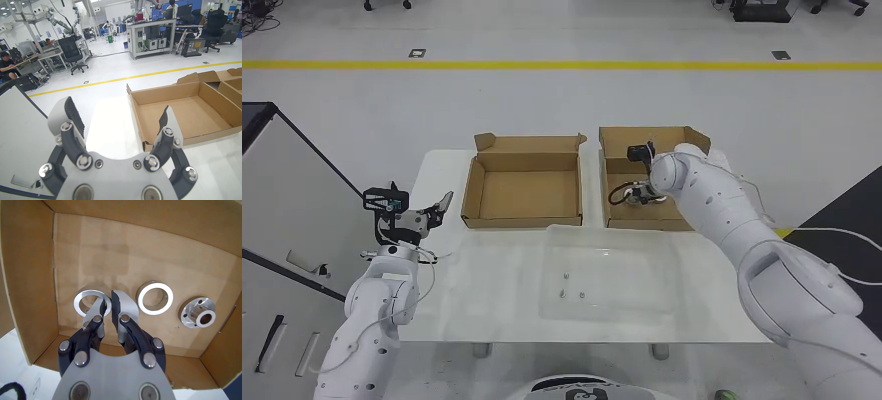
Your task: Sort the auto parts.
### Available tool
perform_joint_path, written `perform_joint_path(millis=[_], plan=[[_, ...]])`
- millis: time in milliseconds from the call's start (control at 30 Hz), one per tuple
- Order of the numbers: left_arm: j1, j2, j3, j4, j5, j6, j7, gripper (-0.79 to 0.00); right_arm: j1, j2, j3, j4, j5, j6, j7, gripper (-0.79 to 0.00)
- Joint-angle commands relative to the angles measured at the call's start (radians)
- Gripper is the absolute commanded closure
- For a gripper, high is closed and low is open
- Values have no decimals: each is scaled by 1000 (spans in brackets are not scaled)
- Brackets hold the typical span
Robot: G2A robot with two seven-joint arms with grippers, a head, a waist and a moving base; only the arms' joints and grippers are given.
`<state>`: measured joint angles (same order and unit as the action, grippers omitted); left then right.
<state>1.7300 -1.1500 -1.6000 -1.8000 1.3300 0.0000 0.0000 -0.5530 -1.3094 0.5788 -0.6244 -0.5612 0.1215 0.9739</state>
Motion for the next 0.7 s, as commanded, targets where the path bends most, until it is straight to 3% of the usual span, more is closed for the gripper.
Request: perform_joint_path(millis=[0, 167, 333, 600, 633, 667], plan=[[0, 0, 0, 0, 0, 0, 0, -785, 3, -7, -1, 14, -1, -3, -5, 0], [0, 0, 0, 0, 0, 0, 0, -785, 9, -21, 3, 44, 5, -14, -16, -206], [0, 0, 0, 0, 0, 0, 0, -785, 12, -32, 7, 65, 3, -31, -36, -360], [0, 0, 0, 0, 0, 0, 0, -785, 27, -27, 61, 74, 44, -82, -98, -391], [0, 0, 0, 0, 0, 0, 0, -785, 30, -23, 72, 71, 51, -86, -100, -480], [0, 0, 0, 0, 0, 0, 0, -785, 36, -17, 85, 67, 54, -89, -105, -736]])
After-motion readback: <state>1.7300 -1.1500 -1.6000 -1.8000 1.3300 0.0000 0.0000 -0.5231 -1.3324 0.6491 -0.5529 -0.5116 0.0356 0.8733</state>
